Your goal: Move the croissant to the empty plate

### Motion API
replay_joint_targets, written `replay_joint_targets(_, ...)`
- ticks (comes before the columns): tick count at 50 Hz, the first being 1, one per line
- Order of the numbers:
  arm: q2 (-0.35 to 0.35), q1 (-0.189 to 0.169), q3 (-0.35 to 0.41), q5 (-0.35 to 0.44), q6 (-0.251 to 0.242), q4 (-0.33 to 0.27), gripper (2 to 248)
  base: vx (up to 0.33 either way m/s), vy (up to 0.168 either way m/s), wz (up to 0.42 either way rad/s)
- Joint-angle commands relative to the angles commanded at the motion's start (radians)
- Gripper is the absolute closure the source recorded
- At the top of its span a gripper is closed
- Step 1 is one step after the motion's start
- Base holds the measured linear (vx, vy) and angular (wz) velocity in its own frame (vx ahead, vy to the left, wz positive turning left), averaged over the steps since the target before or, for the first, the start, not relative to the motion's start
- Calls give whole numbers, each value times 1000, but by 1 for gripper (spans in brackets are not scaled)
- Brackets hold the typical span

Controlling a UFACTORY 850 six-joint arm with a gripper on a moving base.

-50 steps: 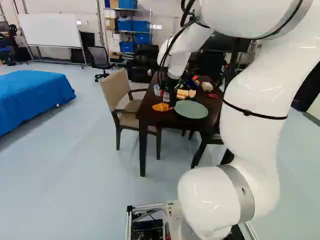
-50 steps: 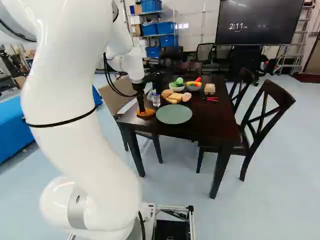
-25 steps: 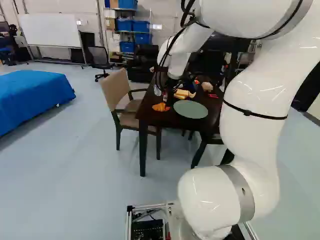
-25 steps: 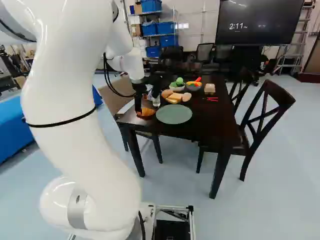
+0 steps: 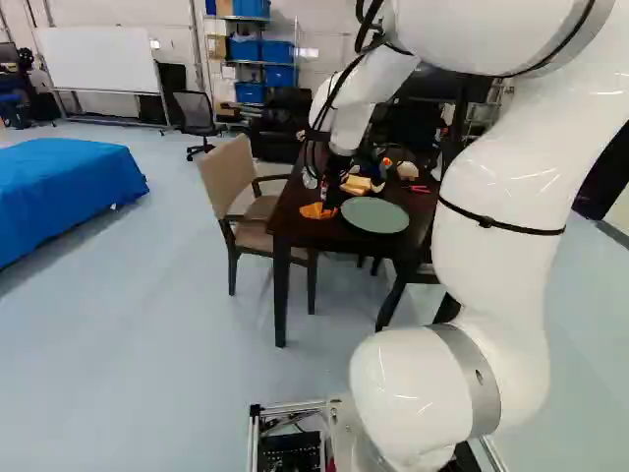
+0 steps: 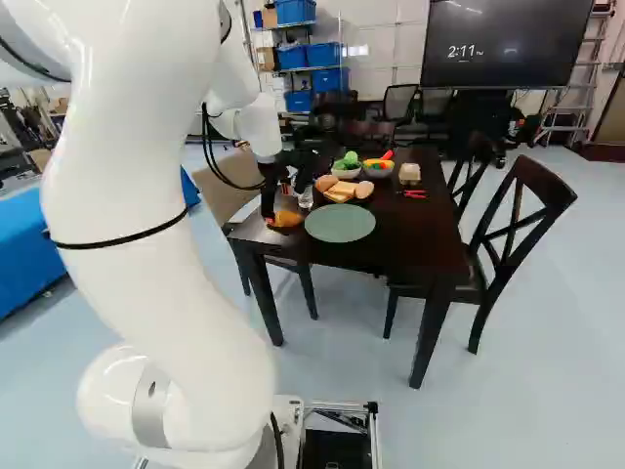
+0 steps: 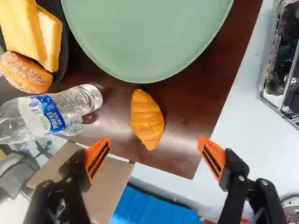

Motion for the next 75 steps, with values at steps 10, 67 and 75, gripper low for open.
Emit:
replay_joint_targets(10, -11, 0, -13, 0, 0, 0, 3, 0, 0, 0)
replay_joint_targets(67, -43, -1, -43, 0, 0, 0, 3, 0, 0, 0)
replay_joint_targets(75, -65, -1, -47, 0, 0, 0, 3, 0, 0, 0)
